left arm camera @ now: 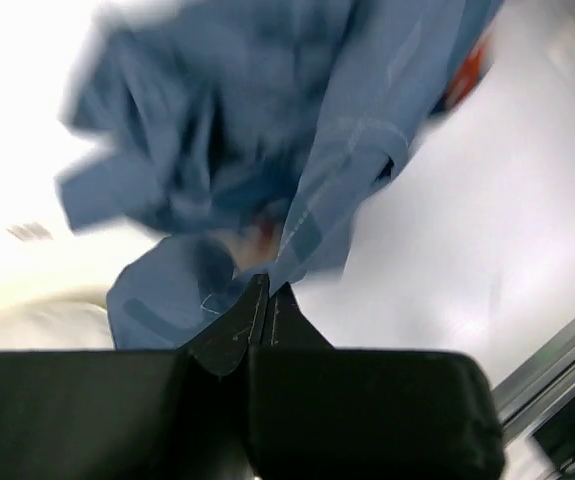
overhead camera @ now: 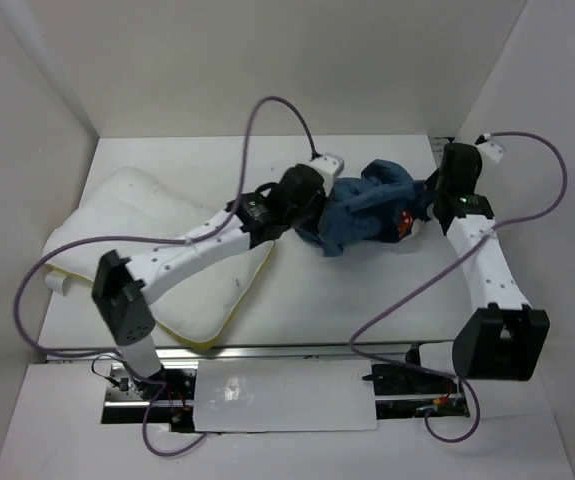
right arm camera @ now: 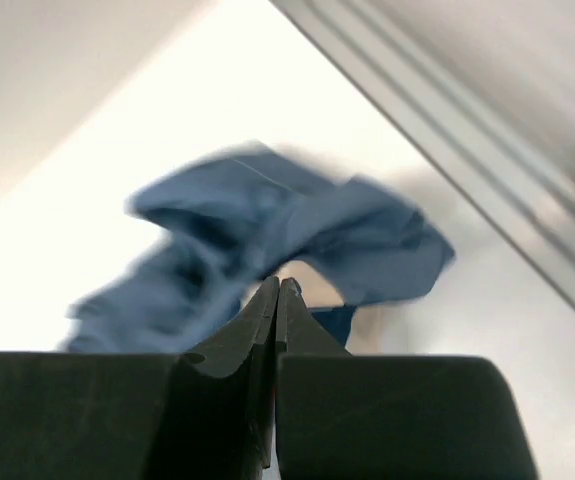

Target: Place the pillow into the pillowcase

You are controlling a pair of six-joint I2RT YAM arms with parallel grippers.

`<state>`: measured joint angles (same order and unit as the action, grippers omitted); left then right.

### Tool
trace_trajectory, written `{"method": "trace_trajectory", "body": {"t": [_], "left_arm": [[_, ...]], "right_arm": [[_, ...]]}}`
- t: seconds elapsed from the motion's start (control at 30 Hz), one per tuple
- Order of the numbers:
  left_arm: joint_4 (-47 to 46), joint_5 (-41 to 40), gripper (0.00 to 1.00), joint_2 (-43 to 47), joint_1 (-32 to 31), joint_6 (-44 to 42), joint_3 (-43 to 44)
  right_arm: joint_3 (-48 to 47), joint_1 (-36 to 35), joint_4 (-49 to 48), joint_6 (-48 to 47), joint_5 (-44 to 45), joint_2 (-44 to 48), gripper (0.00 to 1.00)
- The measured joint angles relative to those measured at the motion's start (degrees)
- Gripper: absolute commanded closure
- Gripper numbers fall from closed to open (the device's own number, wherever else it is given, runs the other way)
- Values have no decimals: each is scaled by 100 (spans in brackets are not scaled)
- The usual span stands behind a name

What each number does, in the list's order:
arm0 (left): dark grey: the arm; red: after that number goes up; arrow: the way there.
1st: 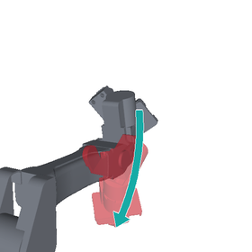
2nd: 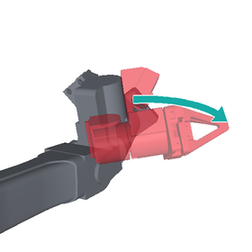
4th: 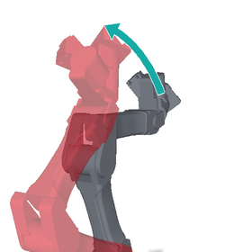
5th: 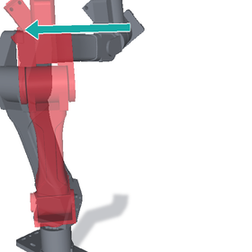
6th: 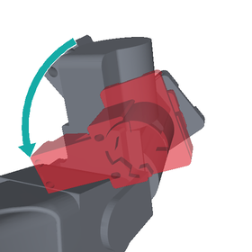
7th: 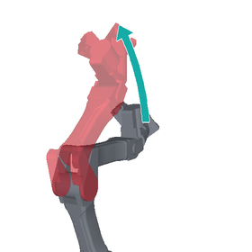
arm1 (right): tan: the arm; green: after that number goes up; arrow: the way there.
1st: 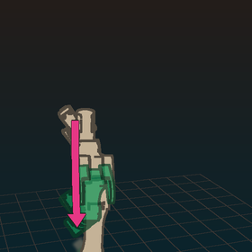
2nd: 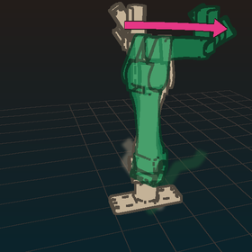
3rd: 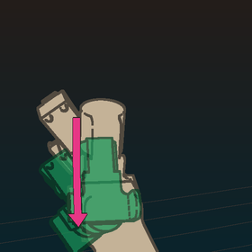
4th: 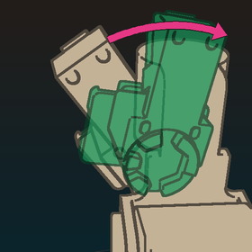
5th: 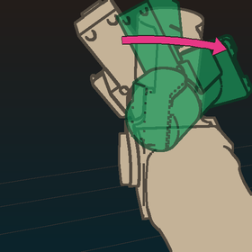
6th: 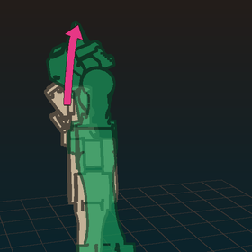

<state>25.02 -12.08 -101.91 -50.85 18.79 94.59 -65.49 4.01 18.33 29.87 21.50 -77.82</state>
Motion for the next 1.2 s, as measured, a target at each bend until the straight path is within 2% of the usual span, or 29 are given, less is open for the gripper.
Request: {"method": "trace_trajectory", "body": {"t": [0.13,0.3,0.4,0.53,0.57,0.63,0.67,0.7,0.77,0.83,0.93,1.1,1.2], "left_arm": [[-105,-470,100,892,-15,-144,636],[-120,-935,100,1379,-50,-411,1318],[-94,-1255,100,1561,-55,-481,1239],[22,-1700,100,1829,-74,-446,693],[87,-1829,100,1910,-72,-382,540],[232,-2240,100,2146,-66,-254,149],[326,-2437,100,2295,-59,-179,-63],[409,-2643,100,2468,-48,-61,-302],[612,-3010,100,2861,-9,160,-800],[826,-3263,100,3226,96,450,-1222],[1115,-3499,100,3707,308,1003,-1786],[1539,-3689,100,4030,498,1751,-2446],[1718,-3694,100,4019,590,2002,-2638]], "right_arm": [[-363,-20,-216,-313,-439,1010,100],[-1250,-48,-378,-586,-1128,1596,100],[-1475,-50,-391,-695,-1453,1867,100],[-1410,-37,-179,-885,-2249,2048,100],[-1263,-31,-181,-935,-2549,2098,92],[-678,-7,-286,-986,-3407,2299,62],[-271,4,-361,-968,-3840,2398,54],[205,13,-463,-960,-4269,2507,37],[1062,13,-433,-868,-4992,2616,19],[1580,13,-138,-848,-5254,2592,5],[1626,15,426,-839,-4743,2634,0],[1661,17,754,-529,-2942,2833,0],[1773,17,831,-247,-2052,2496,0]]}}
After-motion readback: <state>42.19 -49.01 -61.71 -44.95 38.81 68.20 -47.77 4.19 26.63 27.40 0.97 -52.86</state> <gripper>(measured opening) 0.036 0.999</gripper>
